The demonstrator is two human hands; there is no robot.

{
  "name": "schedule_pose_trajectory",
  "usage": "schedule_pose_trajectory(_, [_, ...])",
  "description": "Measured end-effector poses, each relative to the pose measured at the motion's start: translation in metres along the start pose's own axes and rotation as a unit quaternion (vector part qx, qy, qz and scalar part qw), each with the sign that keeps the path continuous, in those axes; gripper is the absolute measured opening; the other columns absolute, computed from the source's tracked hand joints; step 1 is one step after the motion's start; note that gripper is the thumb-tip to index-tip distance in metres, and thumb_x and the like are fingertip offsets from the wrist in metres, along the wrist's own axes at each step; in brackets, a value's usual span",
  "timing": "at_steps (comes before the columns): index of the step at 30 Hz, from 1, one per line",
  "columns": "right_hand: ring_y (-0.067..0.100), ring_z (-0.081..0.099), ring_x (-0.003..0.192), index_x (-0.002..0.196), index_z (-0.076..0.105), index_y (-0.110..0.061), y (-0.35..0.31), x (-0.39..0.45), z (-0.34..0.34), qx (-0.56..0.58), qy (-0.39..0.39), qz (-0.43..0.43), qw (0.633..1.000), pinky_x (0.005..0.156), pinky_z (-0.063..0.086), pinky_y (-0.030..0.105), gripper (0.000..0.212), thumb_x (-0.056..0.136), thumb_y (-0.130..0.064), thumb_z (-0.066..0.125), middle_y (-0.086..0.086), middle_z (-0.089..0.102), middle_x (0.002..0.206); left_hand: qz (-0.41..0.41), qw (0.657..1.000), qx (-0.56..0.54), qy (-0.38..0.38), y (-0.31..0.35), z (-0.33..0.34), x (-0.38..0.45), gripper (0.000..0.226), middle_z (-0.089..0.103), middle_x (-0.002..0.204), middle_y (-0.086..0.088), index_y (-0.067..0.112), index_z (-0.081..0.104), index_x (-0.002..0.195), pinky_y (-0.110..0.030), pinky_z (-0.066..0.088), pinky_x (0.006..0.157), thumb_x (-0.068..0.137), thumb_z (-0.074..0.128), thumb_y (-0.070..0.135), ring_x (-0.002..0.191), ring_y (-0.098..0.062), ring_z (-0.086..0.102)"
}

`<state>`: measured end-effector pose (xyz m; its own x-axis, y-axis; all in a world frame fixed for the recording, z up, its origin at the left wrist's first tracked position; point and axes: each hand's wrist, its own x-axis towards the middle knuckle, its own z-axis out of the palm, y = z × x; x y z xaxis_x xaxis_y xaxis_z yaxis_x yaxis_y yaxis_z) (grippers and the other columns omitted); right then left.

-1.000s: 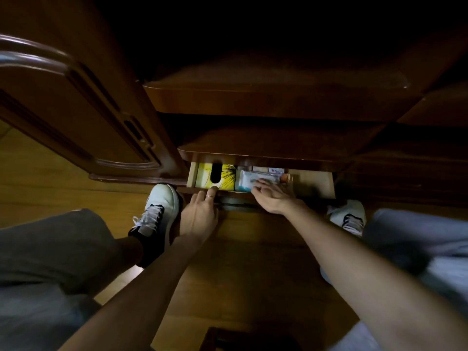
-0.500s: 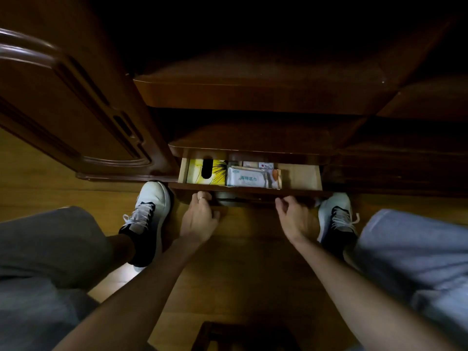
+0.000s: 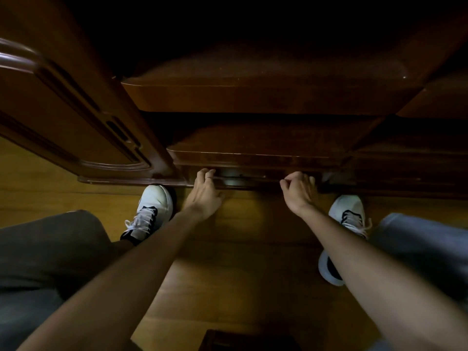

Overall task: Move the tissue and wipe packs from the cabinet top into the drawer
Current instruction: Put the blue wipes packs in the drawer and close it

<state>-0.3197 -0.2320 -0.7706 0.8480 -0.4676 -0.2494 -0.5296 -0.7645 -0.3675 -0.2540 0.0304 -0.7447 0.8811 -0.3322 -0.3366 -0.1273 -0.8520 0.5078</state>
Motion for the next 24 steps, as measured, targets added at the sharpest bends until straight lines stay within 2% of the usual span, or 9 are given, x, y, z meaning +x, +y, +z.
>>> schedule_pose_trajectory(6, [0.030, 0.044, 0.115, 0.113, 0.054, -0.014, 0.000, 0.005, 0.025, 0.022, 0.065, 0.013, 0.998, 0.097, 0.040, 0.039, 0.033, 0.096, -0.042, 0.057, 0.010, 0.054, 0.117, 0.028, 0.998, 0.030, 0.051, -0.008, 0.011, 0.014, 0.073, 0.032, 0.133, -0.009, 0.005, 0.033, 0.144, -0.043, 0.040, 0.109, 0.088, 0.066, 0.038, 0.124, -0.027, 0.042])
schedule_pose_trajectory(12, [0.031, 0.045, 0.111, 0.111, 0.052, -0.012, -0.004, 0.002, 0.030, 0.012, 0.112, 0.003, 0.994, 0.096, 0.040, 0.039, 0.035, 0.096, -0.044, 0.055, 0.010, 0.055, 0.112, 0.058, 0.991, 0.063, 0.107, -0.013, 0.020, 0.018, 0.062, 0.034, 0.126, -0.007, 0.007, 0.040, 0.137, -0.037, 0.042, 0.104, 0.082, 0.067, 0.020, 0.119, -0.024, 0.043])
schedule_pose_trajectory(15, [0.026, 0.054, 0.111, 0.114, 0.056, -0.017, -0.009, -0.002, 0.015, 0.163, 0.042, 0.081, 0.982, 0.091, 0.045, 0.037, 0.031, 0.099, -0.044, 0.051, 0.004, 0.059, 0.117, -0.035, 0.992, -0.091, 0.084, -0.007, 0.022, 0.015, 0.054, 0.039, 0.135, -0.001, 0.016, 0.040, 0.139, -0.034, 0.050, 0.091, 0.090, 0.063, 0.020, 0.109, -0.013, 0.051])
schedule_pose_trajectory(16, [0.024, 0.059, 0.108, 0.118, 0.056, -0.017, -0.016, -0.005, 0.008, 0.306, 0.008, 0.152, 0.940, 0.089, 0.049, 0.036, 0.032, 0.101, -0.043, 0.049, 0.005, 0.062, 0.119, -0.098, 0.966, -0.226, 0.080, -0.002, 0.020, 0.015, 0.046, 0.046, 0.136, 0.000, 0.018, 0.042, 0.137, -0.035, 0.052, 0.091, 0.094, 0.060, 0.019, 0.106, -0.013, 0.057])
schedule_pose_trajectory(18, [0.026, 0.066, 0.105, 0.127, 0.053, -0.012, -0.036, -0.011, -0.002, 0.603, -0.078, 0.280, 0.743, 0.091, 0.054, 0.038, 0.037, 0.102, -0.038, 0.049, 0.013, 0.065, 0.122, -0.215, 0.839, -0.494, 0.081, 0.002, 0.014, 0.015, 0.034, 0.060, 0.128, -0.005, 0.017, 0.047, 0.133, -0.040, 0.052, 0.098, 0.099, 0.053, 0.019, 0.106, -0.020, 0.064])
schedule_pose_trajectory(19, [0.030, 0.066, 0.109, 0.131, 0.050, -0.007, -0.046, -0.013, -0.004, 0.700, -0.106, 0.304, 0.638, 0.097, 0.053, 0.041, 0.043, 0.101, -0.038, 0.049, 0.019, 0.064, 0.125, -0.239, 0.783, -0.569, 0.079, 0.002, 0.010, 0.014, 0.034, 0.065, 0.122, -0.007, 0.015, 0.049, 0.132, -0.040, 0.051, 0.099, 0.100, 0.051, 0.022, 0.105, -0.020, 0.066])
schedule_pose_trajectory(21, [0.037, 0.061, 0.117, 0.136, 0.045, -0.002, -0.060, -0.014, -0.003, 0.800, -0.125, 0.322, 0.491, 0.107, 0.046, 0.046, 0.052, 0.100, -0.039, 0.050, 0.026, 0.057, 0.132, -0.247, 0.709, -0.658, 0.066, 0.002, 0.004, 0.014, 0.033, 0.066, 0.119, -0.007, 0.013, 0.051, 0.129, -0.038, 0.049, 0.103, 0.101, 0.050, 0.031, 0.105, -0.018, 0.067])
schedule_pose_trajectory(23, [0.039, 0.060, 0.118, 0.137, 0.043, -0.001, -0.068, -0.015, -0.001, 0.831, -0.115, 0.336, 0.429, 0.109, 0.045, 0.046, 0.052, 0.100, -0.036, 0.049, 0.027, 0.054, 0.135, -0.234, 0.630, -0.739, 0.050, 0.007, 0.000, 0.013, 0.043, 0.060, 0.122, -0.010, 0.011, 0.048, 0.134, -0.041, 0.045, 0.107, 0.102, 0.047, 0.039, 0.110, -0.024, 0.066])
schedule_pose_trajectory(24, [0.037, 0.061, 0.116, 0.138, 0.044, 0.000, -0.071, -0.017, 0.000, 0.823, -0.093, 0.349, 0.438, 0.106, 0.047, 0.044, 0.050, 0.101, -0.034, 0.047, 0.026, 0.056, 0.134, -0.218, 0.595, -0.772, 0.048, 0.012, -0.003, 0.013, 0.049, 0.054, 0.126, -0.012, 0.011, 0.043, 0.141, -0.042, 0.045, 0.107, 0.103, 0.045, 0.041, 0.116, -0.028, 0.062])
